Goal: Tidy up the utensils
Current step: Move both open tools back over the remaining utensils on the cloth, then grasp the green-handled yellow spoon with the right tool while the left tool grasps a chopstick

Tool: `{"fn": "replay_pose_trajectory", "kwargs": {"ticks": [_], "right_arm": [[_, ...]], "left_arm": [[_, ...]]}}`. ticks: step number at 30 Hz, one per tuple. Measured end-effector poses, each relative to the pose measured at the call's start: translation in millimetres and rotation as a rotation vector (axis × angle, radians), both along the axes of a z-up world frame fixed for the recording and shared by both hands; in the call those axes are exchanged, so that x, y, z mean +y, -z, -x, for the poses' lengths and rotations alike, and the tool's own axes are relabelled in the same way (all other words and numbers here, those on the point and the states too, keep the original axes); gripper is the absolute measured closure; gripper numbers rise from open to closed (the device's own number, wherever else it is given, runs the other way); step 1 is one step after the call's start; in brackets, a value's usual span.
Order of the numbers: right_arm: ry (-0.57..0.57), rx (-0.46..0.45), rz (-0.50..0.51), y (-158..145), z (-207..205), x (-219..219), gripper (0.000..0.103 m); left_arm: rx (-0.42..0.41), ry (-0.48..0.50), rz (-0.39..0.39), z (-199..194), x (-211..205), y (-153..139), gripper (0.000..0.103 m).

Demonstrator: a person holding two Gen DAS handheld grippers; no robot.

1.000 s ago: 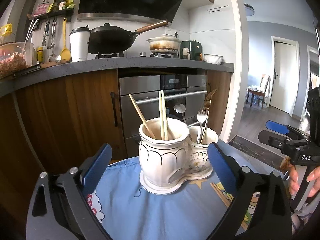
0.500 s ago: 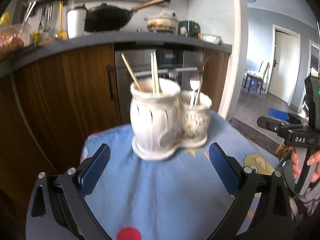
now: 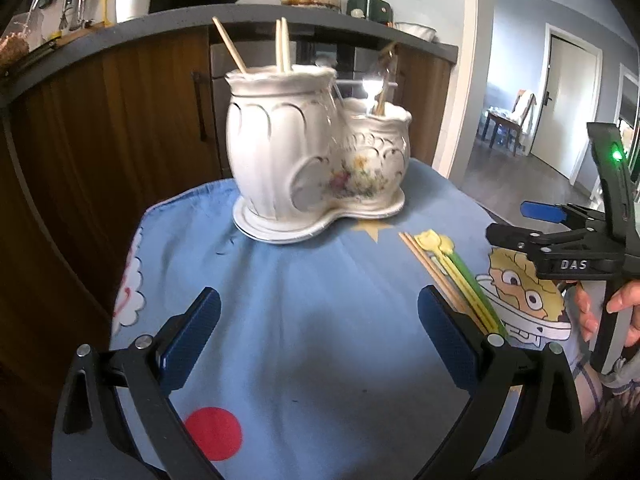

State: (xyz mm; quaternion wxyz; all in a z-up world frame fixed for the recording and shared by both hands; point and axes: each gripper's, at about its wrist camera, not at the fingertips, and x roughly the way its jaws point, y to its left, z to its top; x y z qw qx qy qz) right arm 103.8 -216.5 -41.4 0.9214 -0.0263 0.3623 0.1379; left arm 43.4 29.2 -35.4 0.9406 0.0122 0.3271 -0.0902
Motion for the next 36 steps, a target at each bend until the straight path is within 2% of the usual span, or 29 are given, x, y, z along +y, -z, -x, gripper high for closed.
{"fn": "replay_pose_trajectory", "kwargs": {"ticks": [5, 11, 13, 18, 22, 27, 31, 33, 36], "right_arm": [[-0.003, 0.034, 0.005, 8, -2, 7, 0.005], [-0.017, 0.069, 0.02, 16, -4, 15, 0.011], [-0.021, 0.089, 0.018, 18, -5, 17, 0.026], [-0.038, 0.136, 0.011, 25, -8, 24, 0.051], [-0.061, 0.156, 0.012, 27, -10, 33, 0.064], [-0.077, 0.162, 0.053, 30, -11, 44, 0.073], [-0.092, 0.169, 0.04, 30, -14, 42, 0.089], [-0.096, 0.172, 0.023, 30, -15, 37, 0.092], [-0.091, 0.164, 0.01, 29, -16, 30, 0.093]], "left_arm": [[0.011, 0.012, -0.004, -2, -5, 6, 0.006], [0.018, 0.019, 0.001, -2, -7, 7, 0.006], [0.019, 0.02, 0.002, -1, -8, 8, 0.006], [0.02, 0.023, 0.007, 0, -8, 8, 0.006], [0.019, 0.026, 0.007, 1, -9, 7, 0.006], [0.019, 0.032, 0.012, 2, -11, 6, 0.006], [0.026, 0.043, 0.01, 0, -17, 6, 0.006], [0.032, 0.051, 0.01, -1, -21, 5, 0.006], [0.046, 0.069, 0.005, -5, -33, 5, 0.006]]}}
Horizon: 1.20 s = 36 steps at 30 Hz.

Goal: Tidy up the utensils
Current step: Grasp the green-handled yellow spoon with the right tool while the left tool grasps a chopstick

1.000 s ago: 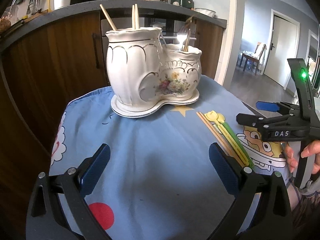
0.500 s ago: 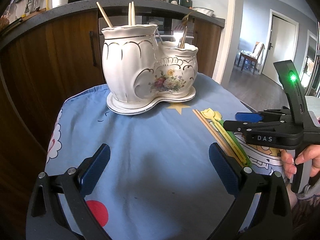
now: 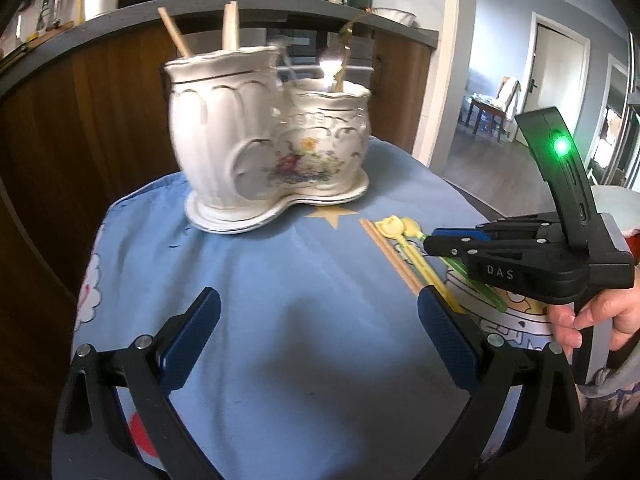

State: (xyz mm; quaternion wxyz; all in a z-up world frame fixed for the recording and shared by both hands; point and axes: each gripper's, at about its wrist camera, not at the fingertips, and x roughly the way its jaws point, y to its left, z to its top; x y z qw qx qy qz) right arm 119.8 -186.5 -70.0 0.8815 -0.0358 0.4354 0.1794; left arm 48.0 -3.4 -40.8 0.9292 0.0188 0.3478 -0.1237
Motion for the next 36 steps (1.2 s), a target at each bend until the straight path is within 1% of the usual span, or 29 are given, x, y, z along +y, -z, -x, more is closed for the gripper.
{"fn": "replay_pose_trajectory", "kwargs": {"ticks": [1, 3, 5, 6, 8, 12, 13, 15, 17, 24, 28, 30, 32, 36], "right_arm": [[0.003, -0.006, -0.009, -1, 1, -4, 0.093], [0.008, -0.01, -0.027, -3, 1, -11, 0.093], [0.011, -0.015, -0.038, -5, 3, -15, 0.093], [0.012, -0.018, -0.042, -6, 3, -18, 0.093], [0.011, -0.027, -0.05, -8, 4, -21, 0.093], [0.013, -0.035, -0.062, -10, 5, -28, 0.093], [0.011, -0.037, -0.065, -11, 5, -29, 0.093], [0.009, -0.041, -0.069, -12, 5, -31, 0.093], [0.009, -0.044, -0.074, -12, 6, -32, 0.093], [0.015, -0.047, -0.086, -11, 5, -35, 0.093], [0.01, -0.044, -0.083, -10, 6, -34, 0.093], [0.006, -0.042, -0.083, -9, 7, -33, 0.093], [0.002, -0.043, -0.082, -9, 8, -32, 0.093], [-0.006, -0.041, -0.079, -8, 8, -31, 0.093]], "left_arm": [[0.007, 0.003, -0.003, -2, -4, 0, 0.006], [0.033, 0.015, -0.009, -6, -14, 3, 0.011], [0.068, 0.023, -0.011, -11, -24, 7, 0.023], [0.085, 0.027, -0.007, -13, -28, 9, 0.025], [0.116, 0.037, 0.006, -16, -37, 13, 0.035], [0.14, 0.041, -0.004, -18, -50, 18, 0.044], [0.146, 0.043, -0.006, -19, -53, 19, 0.048], [0.163, 0.043, -0.019, -20, -58, 23, 0.05], [0.182, 0.041, -0.033, -21, -62, 27, 0.058], [0.182, 0.012, -0.091, -27, -72, 28, 0.062], [0.197, 0.003, -0.109, -43, -77, 31, 0.067], [0.189, 0.019, -0.129, -49, -79, 30, 0.076], [0.193, 0.03, -0.139, -54, -79, 29, 0.092], [0.221, 0.059, -0.112, -55, -69, 26, 0.094]]}}
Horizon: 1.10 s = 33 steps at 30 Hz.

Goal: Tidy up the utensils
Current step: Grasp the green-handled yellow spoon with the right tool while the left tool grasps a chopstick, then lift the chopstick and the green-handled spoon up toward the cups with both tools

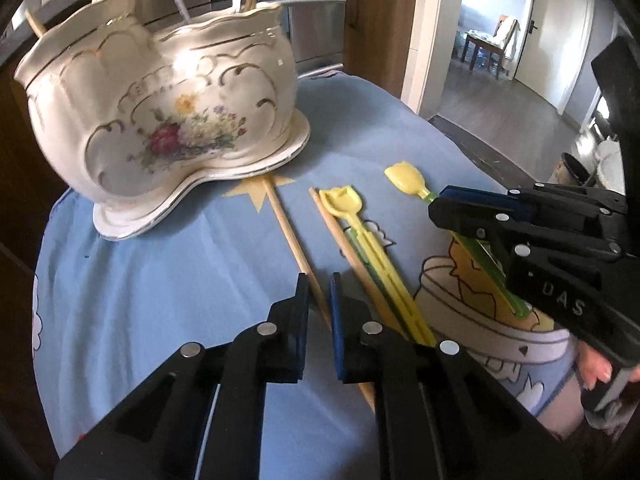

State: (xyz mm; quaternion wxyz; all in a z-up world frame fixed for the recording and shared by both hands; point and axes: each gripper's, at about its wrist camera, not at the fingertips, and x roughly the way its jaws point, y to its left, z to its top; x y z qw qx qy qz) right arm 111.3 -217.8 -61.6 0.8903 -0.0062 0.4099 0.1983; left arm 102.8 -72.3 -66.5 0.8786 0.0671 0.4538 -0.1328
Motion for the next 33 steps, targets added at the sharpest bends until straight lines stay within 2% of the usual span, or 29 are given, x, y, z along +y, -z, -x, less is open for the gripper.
{"fn": "replay_pose_trajectory", "kwargs": {"ticks": [5, 11, 18, 23, 25, 28, 30, 31, 33], "right_arm": [[-0.029, 0.015, 0.009, 3, 0, 4, 0.093], [-0.078, 0.032, 0.033, 4, 4, 12, 0.093], [-0.091, 0.056, 0.084, 8, 6, 18, 0.092], [-0.093, 0.054, 0.104, 8, 7, 18, 0.089], [-0.095, 0.053, 0.107, 8, 6, 18, 0.089], [-0.099, 0.042, 0.112, 8, 6, 19, 0.089], [-0.099, 0.037, 0.107, 9, 5, 19, 0.091], [-0.097, 0.035, 0.101, 9, 5, 18, 0.093], [-0.089, 0.033, 0.093, 9, 6, 18, 0.093]], "left_arm": [[0.036, 0.099, -0.041, 14, 18, -2, 0.096], [0.058, 0.163, -0.108, 31, 46, -5, 0.098], [0.061, 0.124, -0.092, 33, 65, -12, 0.097], [0.062, 0.116, -0.072, 35, 65, -8, 0.087], [0.057, 0.105, -0.057, 31, 60, -6, 0.087], [0.045, 0.084, -0.028, 30, 61, -5, 0.087], [0.035, 0.078, -0.018, 25, 58, -3, 0.091], [0.028, 0.075, -0.024, 24, 58, -3, 0.097], [0.024, 0.076, -0.02, 21, 58, -3, 0.098]]}}
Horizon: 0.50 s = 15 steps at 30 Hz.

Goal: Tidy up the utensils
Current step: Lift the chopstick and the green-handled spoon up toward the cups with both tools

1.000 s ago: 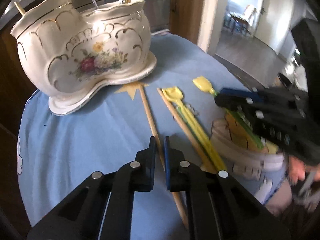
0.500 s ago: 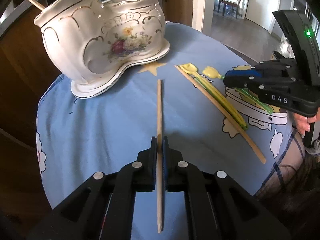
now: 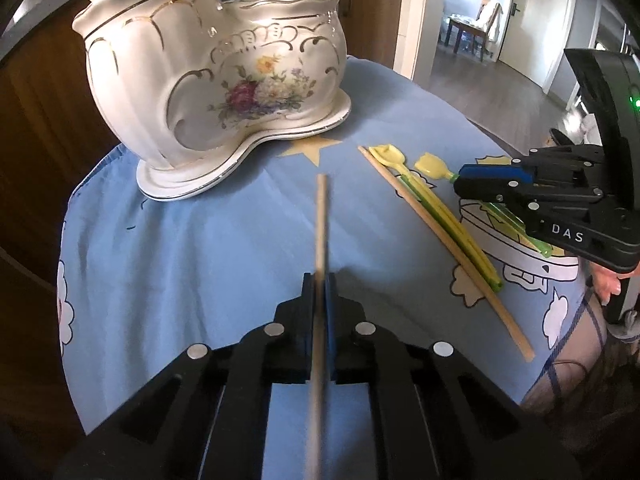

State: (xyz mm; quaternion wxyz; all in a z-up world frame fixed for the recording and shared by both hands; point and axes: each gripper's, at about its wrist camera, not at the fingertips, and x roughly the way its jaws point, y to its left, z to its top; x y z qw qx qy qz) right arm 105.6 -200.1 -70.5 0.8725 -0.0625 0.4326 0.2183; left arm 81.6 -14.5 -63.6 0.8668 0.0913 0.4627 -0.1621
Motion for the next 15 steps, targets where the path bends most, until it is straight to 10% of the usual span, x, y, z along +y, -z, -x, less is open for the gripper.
{"fn": "replay_pose_trajectory", "kwargs": {"ticks": [15], "right_arm": [[0.001, -0.248, -0.096, -58, 23, 6, 0.093]], "left_arm": [[-0.194, 0.031, 0.074, 29, 22, -56, 0.098]]}}
